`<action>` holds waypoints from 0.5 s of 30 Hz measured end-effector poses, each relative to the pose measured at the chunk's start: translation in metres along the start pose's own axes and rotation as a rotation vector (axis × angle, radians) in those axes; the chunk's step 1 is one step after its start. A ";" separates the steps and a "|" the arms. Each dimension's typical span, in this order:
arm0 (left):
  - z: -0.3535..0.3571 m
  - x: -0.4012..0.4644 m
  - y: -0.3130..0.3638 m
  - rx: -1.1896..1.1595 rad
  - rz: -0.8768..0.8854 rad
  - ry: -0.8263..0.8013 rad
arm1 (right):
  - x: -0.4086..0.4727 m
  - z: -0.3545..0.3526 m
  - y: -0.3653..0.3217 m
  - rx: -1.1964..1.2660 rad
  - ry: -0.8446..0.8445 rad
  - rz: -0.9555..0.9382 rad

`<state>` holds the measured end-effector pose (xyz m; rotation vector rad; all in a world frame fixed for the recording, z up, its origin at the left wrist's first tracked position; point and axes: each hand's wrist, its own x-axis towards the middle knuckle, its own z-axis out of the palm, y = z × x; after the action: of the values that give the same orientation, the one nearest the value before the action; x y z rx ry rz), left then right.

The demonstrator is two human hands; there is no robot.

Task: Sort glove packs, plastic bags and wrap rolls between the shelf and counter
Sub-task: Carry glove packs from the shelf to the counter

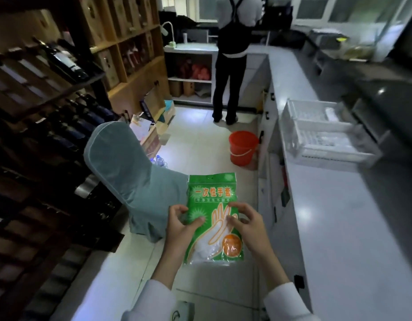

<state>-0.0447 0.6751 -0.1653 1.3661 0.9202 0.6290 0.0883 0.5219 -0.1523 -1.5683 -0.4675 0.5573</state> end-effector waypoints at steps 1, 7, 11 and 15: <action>0.010 0.017 0.001 0.009 -0.004 -0.037 | 0.012 -0.004 0.001 0.002 0.036 0.008; 0.073 0.107 0.011 0.014 -0.066 -0.322 | 0.072 -0.029 0.001 -0.040 0.263 0.019; 0.119 0.154 0.022 0.061 -0.052 -0.489 | 0.101 -0.050 0.000 -0.014 0.435 0.035; 0.170 0.184 0.033 0.150 0.042 -0.620 | 0.122 -0.077 0.001 -0.004 0.587 0.053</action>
<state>0.1995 0.7407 -0.1737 1.5886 0.4420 0.1411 0.2322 0.5339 -0.1592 -1.6607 0.0192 0.1155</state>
